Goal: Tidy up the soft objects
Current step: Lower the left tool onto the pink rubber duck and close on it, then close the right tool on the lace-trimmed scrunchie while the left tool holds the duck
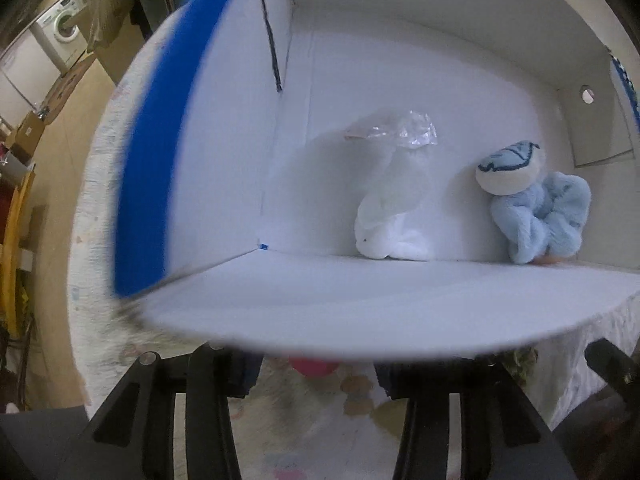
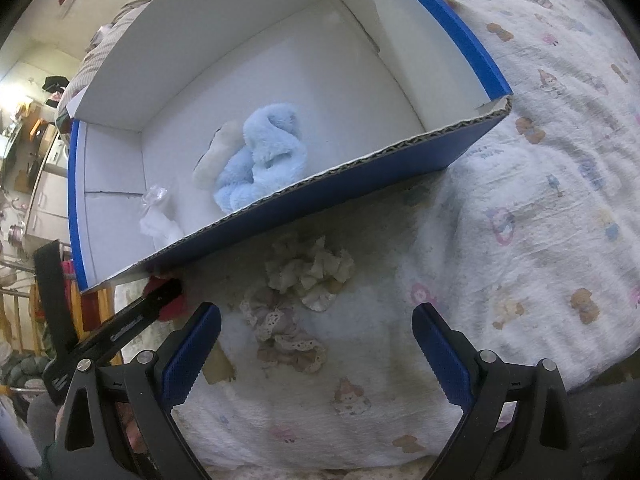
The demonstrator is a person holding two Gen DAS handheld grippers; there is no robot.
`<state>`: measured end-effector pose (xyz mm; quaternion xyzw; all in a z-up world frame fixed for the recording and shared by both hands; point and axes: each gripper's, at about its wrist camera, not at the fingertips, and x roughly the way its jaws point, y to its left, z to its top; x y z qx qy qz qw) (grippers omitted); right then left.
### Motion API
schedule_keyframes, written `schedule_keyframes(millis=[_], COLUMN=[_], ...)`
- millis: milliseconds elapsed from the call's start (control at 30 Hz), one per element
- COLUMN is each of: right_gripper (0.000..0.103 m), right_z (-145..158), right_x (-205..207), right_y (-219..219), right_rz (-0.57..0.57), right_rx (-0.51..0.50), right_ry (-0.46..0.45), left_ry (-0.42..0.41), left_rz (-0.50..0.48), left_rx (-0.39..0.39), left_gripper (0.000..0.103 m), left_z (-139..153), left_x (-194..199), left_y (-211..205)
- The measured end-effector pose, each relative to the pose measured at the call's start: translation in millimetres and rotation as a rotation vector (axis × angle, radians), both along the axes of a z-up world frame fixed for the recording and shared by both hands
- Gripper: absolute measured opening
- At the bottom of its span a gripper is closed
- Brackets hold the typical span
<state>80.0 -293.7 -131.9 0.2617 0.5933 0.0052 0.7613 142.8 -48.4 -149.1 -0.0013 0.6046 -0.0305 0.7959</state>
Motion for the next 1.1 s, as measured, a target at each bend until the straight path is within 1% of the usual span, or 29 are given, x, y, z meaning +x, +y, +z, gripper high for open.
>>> schedule_keyframes(millis=[200,367,633,700,767,867,900,933,1000,1067,1100], right_gripper=[0.102,0.103,0.103,0.103,0.102,0.102,0.097,0.087,0.08,0.077,0.07], right_z=[-2.3,-5.1,-11.0,-11.6,-8.3,-11.6,-13.2,-15.0,-19.2,-24.2,-26.6], right_x=[0.8,2.5,1.7,0.2,-2.2,-3.1,-3.3,-3.1,-2.3,-1.1,-0.3], right_y=[-0.9,1.7,2.5,1.8,-1.3,-4.4,-5.5,-6.9,-8.0,-7.8,-6.1], right_rz=[-0.008,-0.014,-0.022,-0.022,-0.021,-0.024,-0.028,-0.03,-0.027,-0.017,-0.011], right_rx=[-0.014,-0.029,-0.04,-0.028,0.013,0.068,0.081,0.094,0.119,0.132,0.136], right_ry=[0.012,0.014,0.02,0.018,0.011,0.011,0.012,0.015,0.02,0.034,0.04], left_ry=[-0.042,-0.073,-0.098,-0.103,-0.102,-0.102,-0.102,-0.103,-0.105,-0.105,-0.104], left_rz=[-0.013,0.001,0.048,0.053,0.056,0.056,0.055,0.053,0.051,0.051,0.052], left_rx=[0.019,0.034,-0.005,-0.008,-0.013,-0.023,-0.026,-0.03,-0.033,-0.035,-0.035], left_gripper=[0.042,0.042,0.042,0.042,0.042,0.042,0.042,0.042,0.042,0.042,0.042], left_z=[17.4,30.0,48.2,50.8,52.1,52.4,53.2,53.2,54.1,54.6,54.5], left_x=[-14.6,-23.4,-42.9,-44.3,-45.2,-44.7,-45.4,-44.7,-44.8,-44.5,-44.7], left_y=[16.5,37.6,51.4,51.9,51.1,49.9,49.0,48.4,47.7,47.7,48.0])
